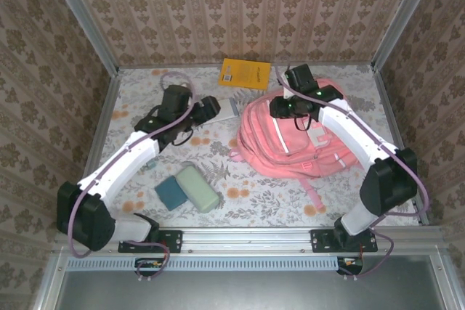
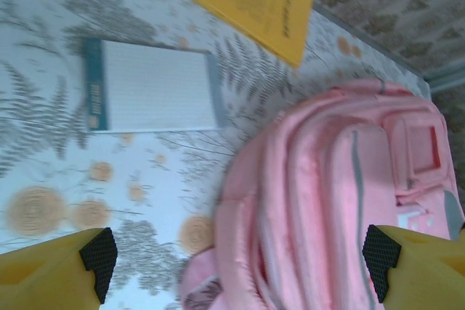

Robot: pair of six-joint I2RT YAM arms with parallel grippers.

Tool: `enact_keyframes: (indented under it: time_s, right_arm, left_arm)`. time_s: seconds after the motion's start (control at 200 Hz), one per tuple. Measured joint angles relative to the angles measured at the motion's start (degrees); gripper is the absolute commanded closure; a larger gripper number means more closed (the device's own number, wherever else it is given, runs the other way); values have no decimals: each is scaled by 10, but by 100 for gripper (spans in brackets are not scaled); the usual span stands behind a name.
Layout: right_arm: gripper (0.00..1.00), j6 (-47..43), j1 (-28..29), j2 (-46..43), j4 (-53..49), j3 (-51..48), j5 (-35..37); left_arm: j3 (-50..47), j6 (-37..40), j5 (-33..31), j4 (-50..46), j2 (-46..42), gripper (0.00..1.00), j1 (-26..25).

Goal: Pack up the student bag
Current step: Close the student bag at the center of the table, then move the book to the center of the table.

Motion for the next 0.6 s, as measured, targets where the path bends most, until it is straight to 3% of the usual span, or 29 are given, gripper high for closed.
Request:
enact_keyframes:
  time_s: [0.22,0.32,0.49,0.595]
  right_arm:
    - [71,14,24,98,53,65,13]
    - [84,29,26,162,82,111,24]
    - [100,70,19,297,99,248,59]
    - [100,100,11,370,103,332,80]
  left_arm:
    - [-22,11,3,-37,-41,9,38]
    - [-28,15,3,-55,-59,9,56]
    - [-30,23,4,-80,-96,9,70]
    - [-30,29,3,-100,-116,9,76]
